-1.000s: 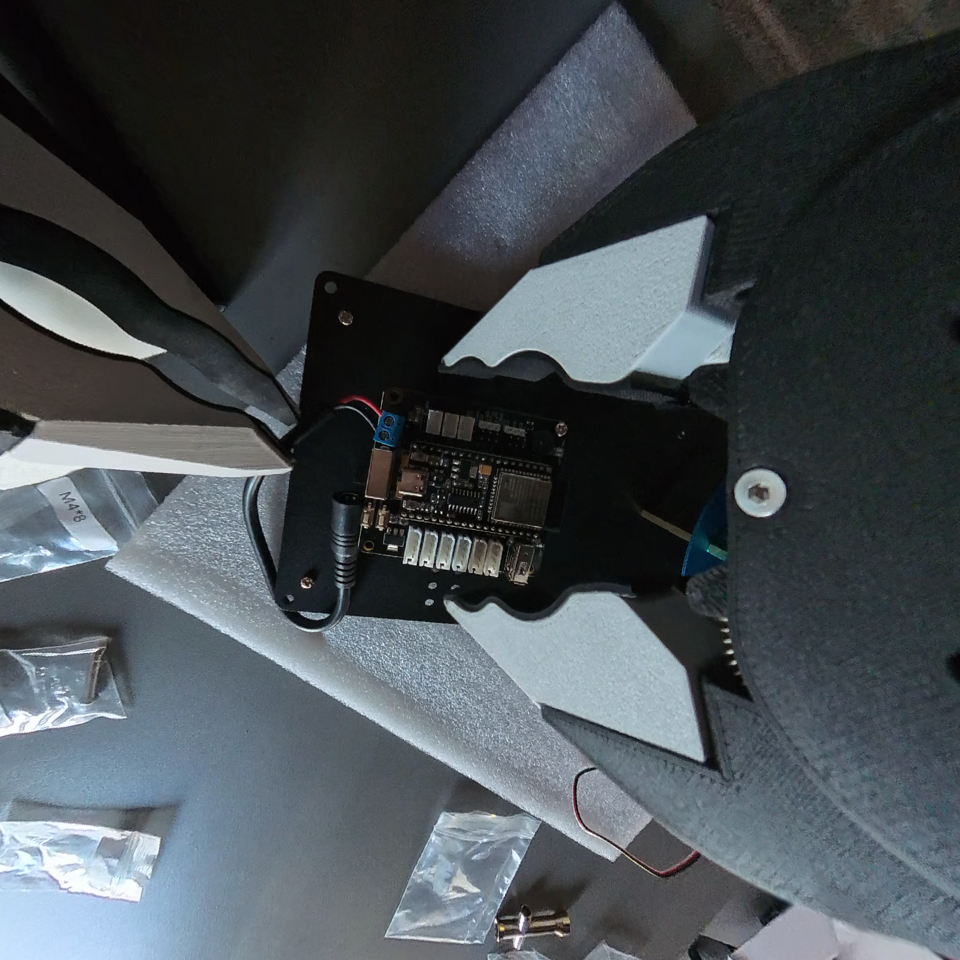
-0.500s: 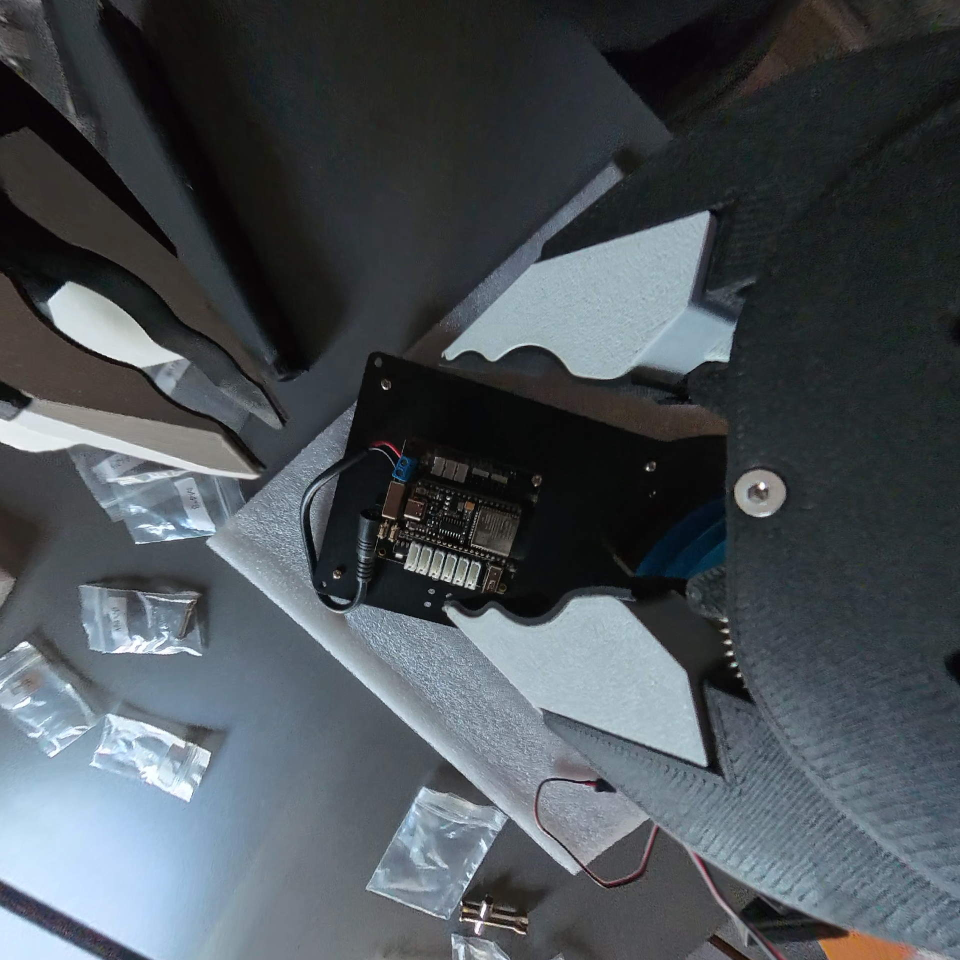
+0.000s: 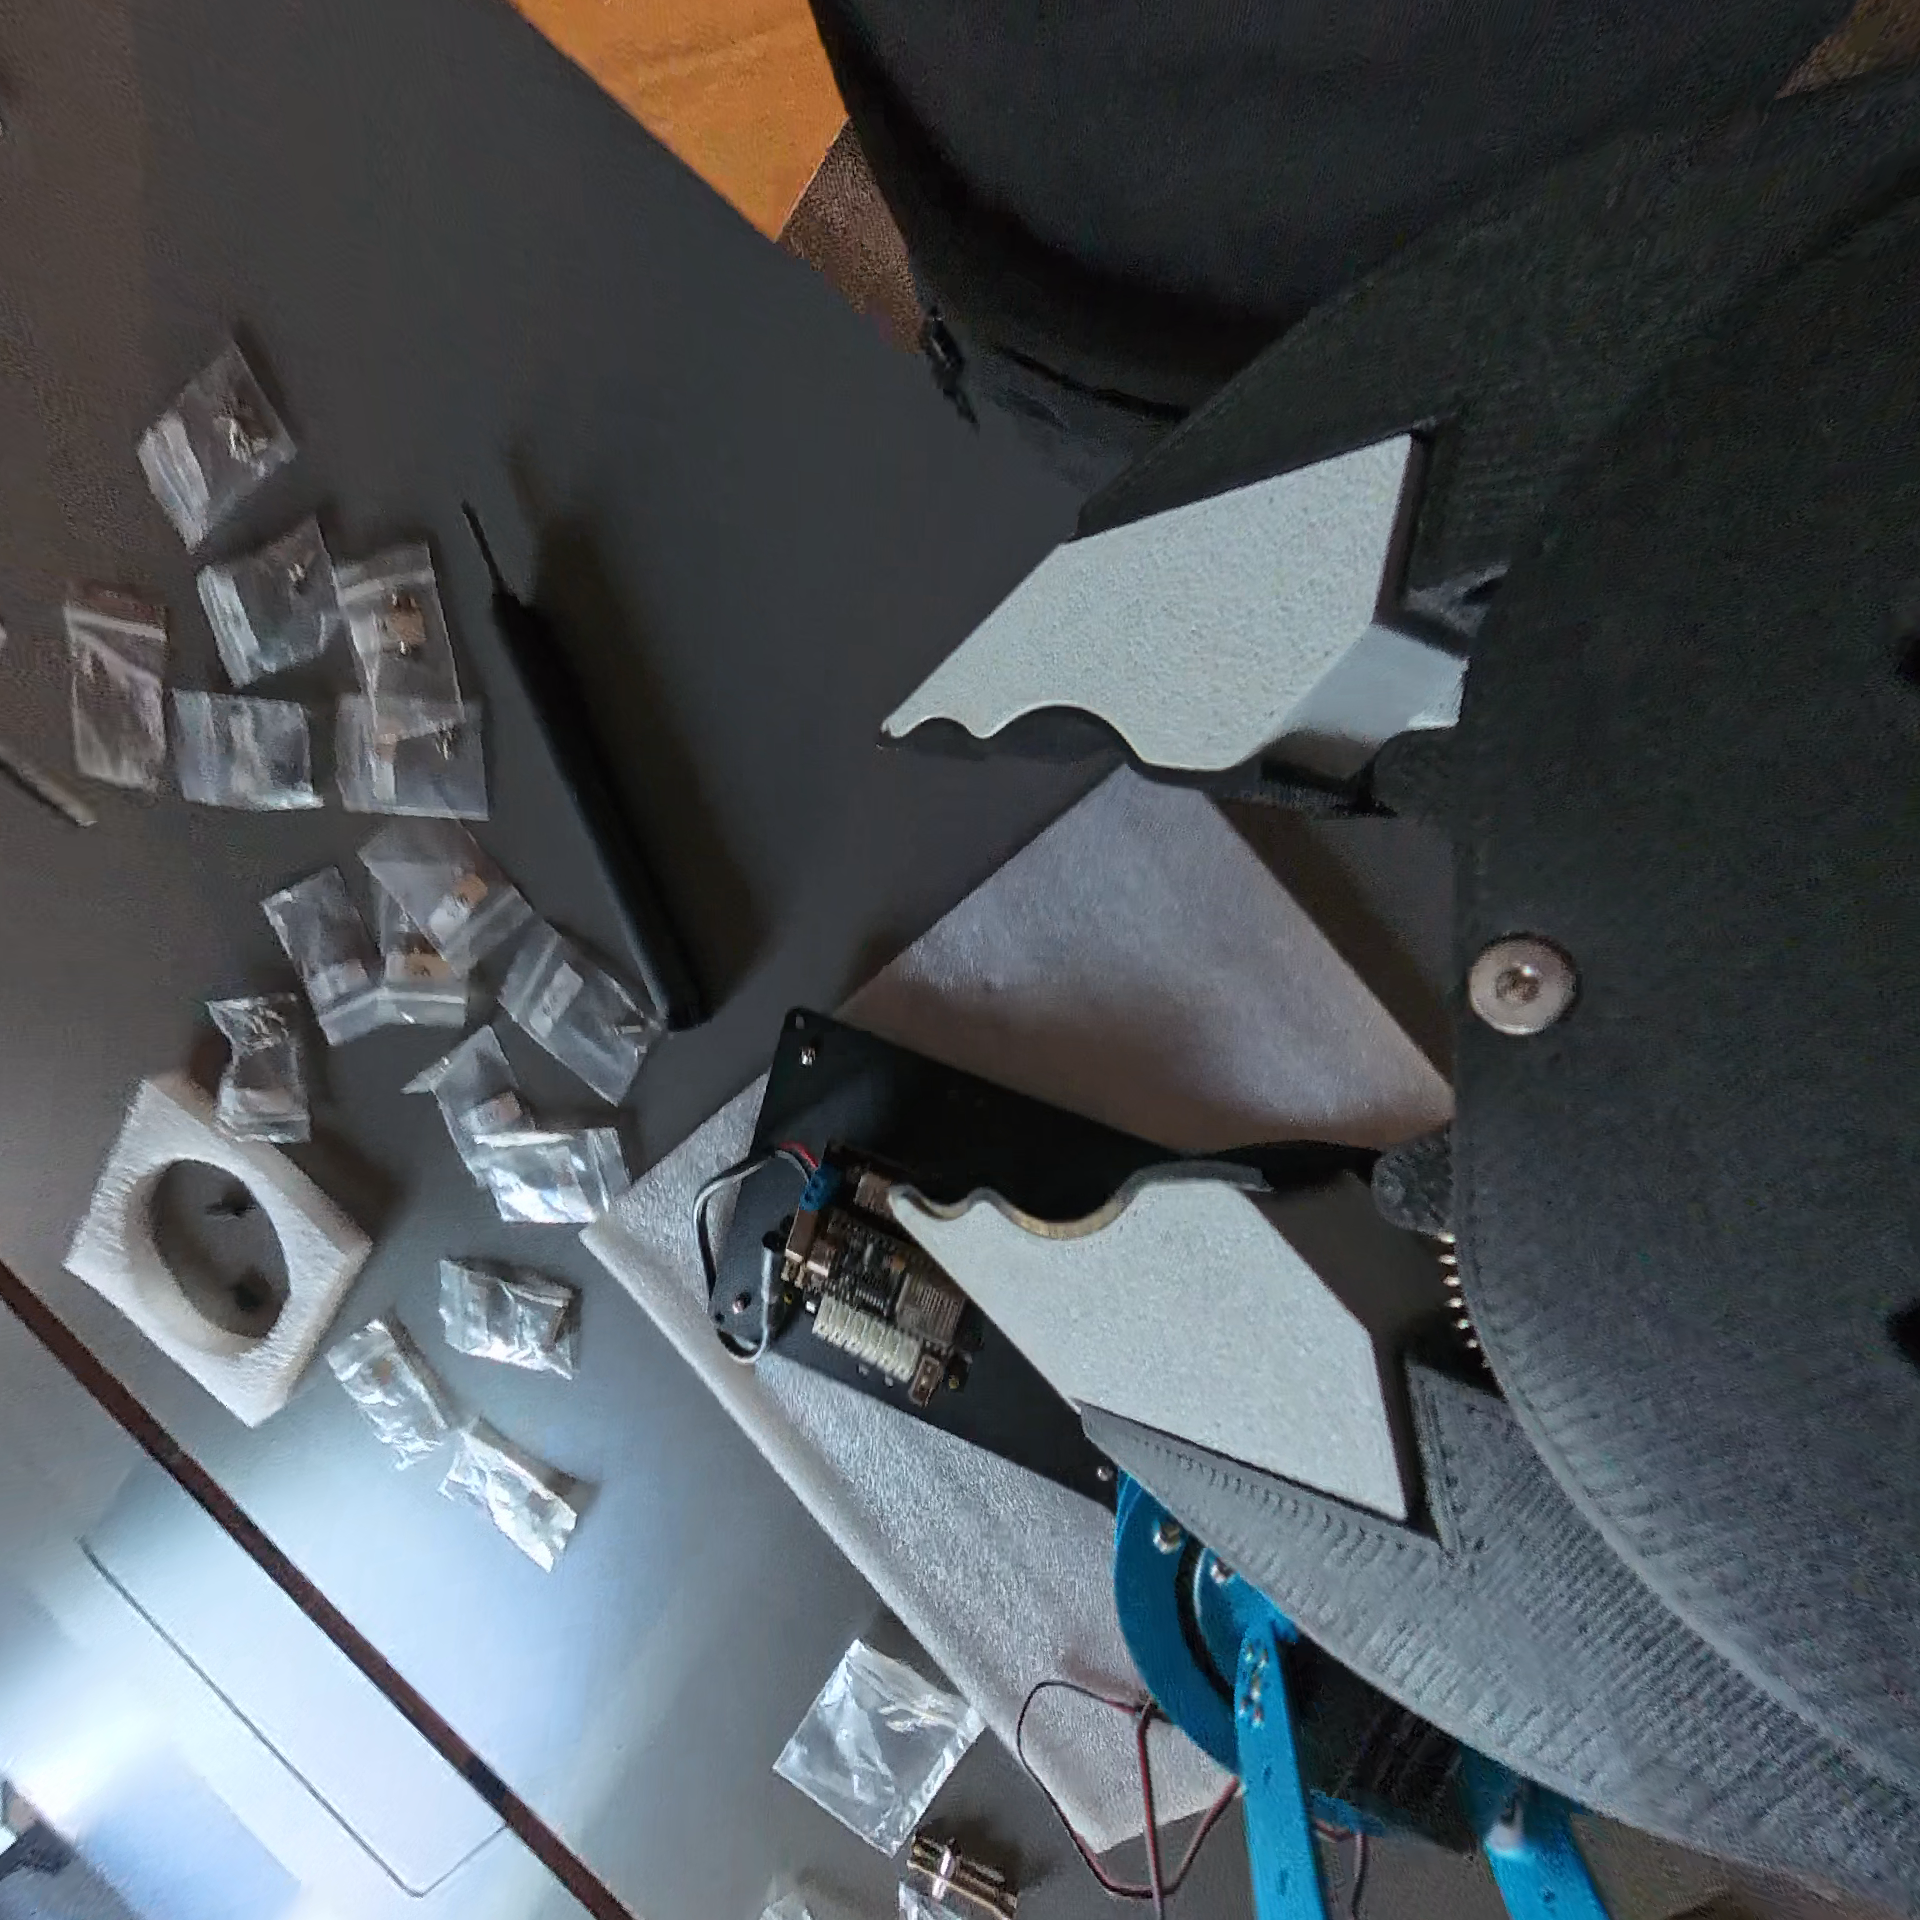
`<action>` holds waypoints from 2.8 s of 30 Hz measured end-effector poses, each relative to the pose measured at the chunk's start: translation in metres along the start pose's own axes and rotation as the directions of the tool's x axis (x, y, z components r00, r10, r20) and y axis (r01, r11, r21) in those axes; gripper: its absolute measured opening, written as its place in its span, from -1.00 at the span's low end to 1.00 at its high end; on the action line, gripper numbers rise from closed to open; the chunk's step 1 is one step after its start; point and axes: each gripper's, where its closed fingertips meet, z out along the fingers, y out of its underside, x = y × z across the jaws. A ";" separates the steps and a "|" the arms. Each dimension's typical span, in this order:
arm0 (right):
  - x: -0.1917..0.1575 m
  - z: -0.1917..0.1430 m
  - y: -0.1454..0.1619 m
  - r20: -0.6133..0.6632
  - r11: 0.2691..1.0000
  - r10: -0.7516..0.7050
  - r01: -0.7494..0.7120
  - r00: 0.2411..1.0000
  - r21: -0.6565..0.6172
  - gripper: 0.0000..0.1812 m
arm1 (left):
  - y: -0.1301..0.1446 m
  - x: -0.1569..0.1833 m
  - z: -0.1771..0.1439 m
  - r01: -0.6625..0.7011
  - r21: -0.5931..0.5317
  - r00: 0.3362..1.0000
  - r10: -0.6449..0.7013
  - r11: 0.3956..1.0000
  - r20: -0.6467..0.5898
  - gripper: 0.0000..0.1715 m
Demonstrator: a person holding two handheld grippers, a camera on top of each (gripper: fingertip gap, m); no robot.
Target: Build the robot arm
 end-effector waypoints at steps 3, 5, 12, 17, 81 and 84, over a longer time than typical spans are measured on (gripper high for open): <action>0.017 -0.031 0.052 0.036 0.980 0.166 -0.161 0.985 -0.116 -0.68 | 0.012 0.023 -0.020 -0.013 0.044 1.000 0.013 0.999 -0.001 -0.12; 0.033 -0.038 0.092 0.090 0.961 0.198 -0.176 0.976 -0.212 -0.71 | 0.020 0.037 -0.032 0.026 0.064 1.000 -0.026 0.998 -0.001 -0.18; 0.092 0.008 0.208 0.299 0.927 0.150 -0.029 0.942 -0.374 -0.78 | 0.039 0.081 -0.070 0.287 0.045 0.952 -0.291 0.957 0.098 -0.17; 0.104 0.050 0.253 0.459 0.925 0.008 0.167 0.889 -0.341 -0.78 | 0.033 0.105 -0.064 0.464 0.041 0.848 -0.457 0.885 0.268 -0.15; 0.113 0.068 0.273 0.655 0.950 0.215 0.001 0.725 -0.312 -0.86 | -0.074 0.131 0.007 0.474 0.008 0.774 -0.421 0.880 0.473 -0.19; 0.118 0.066 0.275 0.642 0.932 0.306 -0.083 0.703 -0.353 -0.87 | -0.078 0.121 0.014 0.483 0.009 0.773 -0.431 0.876 0.465 -0.18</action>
